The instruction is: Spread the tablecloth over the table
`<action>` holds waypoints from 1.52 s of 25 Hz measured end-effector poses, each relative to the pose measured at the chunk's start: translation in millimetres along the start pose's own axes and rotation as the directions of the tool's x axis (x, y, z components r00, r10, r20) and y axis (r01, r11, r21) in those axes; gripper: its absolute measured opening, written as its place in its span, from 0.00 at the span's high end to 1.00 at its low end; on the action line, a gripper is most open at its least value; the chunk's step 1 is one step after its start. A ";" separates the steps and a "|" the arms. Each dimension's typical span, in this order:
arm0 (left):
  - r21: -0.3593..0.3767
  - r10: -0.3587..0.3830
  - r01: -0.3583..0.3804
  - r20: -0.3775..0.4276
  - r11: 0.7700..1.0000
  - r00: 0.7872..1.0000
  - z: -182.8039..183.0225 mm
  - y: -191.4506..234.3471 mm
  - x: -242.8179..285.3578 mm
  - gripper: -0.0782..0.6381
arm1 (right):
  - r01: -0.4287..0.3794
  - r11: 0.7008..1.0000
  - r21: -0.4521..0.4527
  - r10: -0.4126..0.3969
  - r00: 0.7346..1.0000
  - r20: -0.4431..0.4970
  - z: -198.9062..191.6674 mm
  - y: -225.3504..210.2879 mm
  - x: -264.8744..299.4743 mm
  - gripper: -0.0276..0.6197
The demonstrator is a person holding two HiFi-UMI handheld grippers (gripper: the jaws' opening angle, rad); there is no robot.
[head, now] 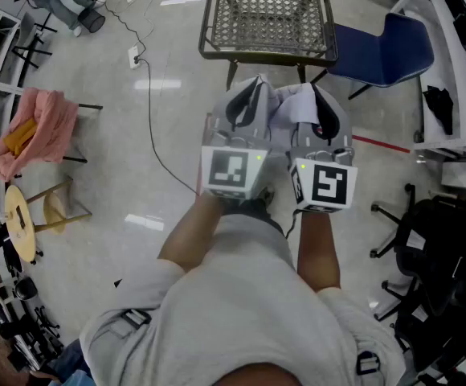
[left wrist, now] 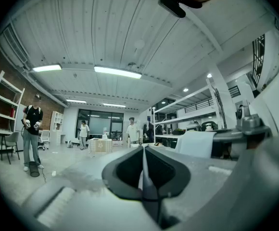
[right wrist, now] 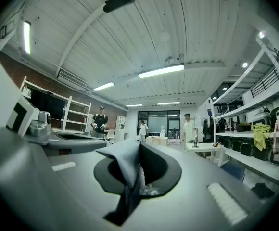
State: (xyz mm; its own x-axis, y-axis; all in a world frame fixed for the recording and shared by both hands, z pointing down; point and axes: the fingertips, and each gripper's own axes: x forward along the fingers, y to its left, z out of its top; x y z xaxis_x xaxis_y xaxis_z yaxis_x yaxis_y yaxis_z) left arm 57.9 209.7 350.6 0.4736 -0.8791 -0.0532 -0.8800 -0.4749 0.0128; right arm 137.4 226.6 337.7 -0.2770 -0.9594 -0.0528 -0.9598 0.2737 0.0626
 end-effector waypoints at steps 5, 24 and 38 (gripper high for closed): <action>0.000 0.001 -0.001 -0.016 1.000 1.000 -3.8 -0.2 -1.5 0.86 | -0.012 1.000 0.001 0.012 1.000 -0.009 -2.9 2.2 -0.7 0.95; -0.017 0.154 -0.156 -0.075 0.988 0.985 -29.4 80.2 1.2 0.86 | -0.142 0.990 -0.002 0.141 0.986 -0.087 -25.5 39.7 68.7 0.95; -0.053 0.265 -0.267 -0.049 0.962 0.963 -24.7 231.6 38.9 0.86 | -0.303 0.951 -0.062 0.295 0.949 -0.110 -18.1 139.5 210.2 0.95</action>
State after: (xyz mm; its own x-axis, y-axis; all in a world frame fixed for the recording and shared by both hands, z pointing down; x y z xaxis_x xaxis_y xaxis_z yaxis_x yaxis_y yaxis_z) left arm -126.5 64.6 376.1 0.2247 -0.9744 0.0016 -0.9714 -0.2239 0.0791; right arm -54.0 61.9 353.4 -0.5409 -0.8375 0.0779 -0.8263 0.5464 0.1369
